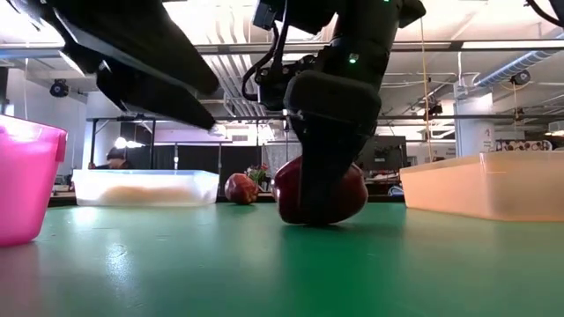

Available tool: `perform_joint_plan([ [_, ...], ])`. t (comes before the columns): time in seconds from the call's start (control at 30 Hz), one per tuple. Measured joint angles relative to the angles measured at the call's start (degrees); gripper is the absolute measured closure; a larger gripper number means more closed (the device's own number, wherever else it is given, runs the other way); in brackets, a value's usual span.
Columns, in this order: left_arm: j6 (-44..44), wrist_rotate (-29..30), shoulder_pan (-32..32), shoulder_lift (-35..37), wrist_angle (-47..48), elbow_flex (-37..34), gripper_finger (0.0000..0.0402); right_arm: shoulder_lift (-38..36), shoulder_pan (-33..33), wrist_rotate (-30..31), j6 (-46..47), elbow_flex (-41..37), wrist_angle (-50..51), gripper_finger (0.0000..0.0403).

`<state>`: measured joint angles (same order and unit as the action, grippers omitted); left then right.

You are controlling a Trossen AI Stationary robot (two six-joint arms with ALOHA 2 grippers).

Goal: Sort produce into baskets
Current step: Put the apple into the pink transparent bin

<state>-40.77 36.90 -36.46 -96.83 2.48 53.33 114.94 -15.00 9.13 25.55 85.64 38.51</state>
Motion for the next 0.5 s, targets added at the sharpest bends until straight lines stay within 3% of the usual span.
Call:
perform_joint_plan([
  [0.2, 5.1, 0.2, 1.7, -4.5, -9.8, -0.6, 0.005, -1.7, -0.6, 0.0, -0.3, 1.9, 5.9, 0.0003],
  [0.5, 9.2, 1.8, 4.8, -8.6, -16.1, -0.7, 0.0036, -6.3, -4.6, -0.1, 2.5, 4.6, 19.0, 0.0003],
])
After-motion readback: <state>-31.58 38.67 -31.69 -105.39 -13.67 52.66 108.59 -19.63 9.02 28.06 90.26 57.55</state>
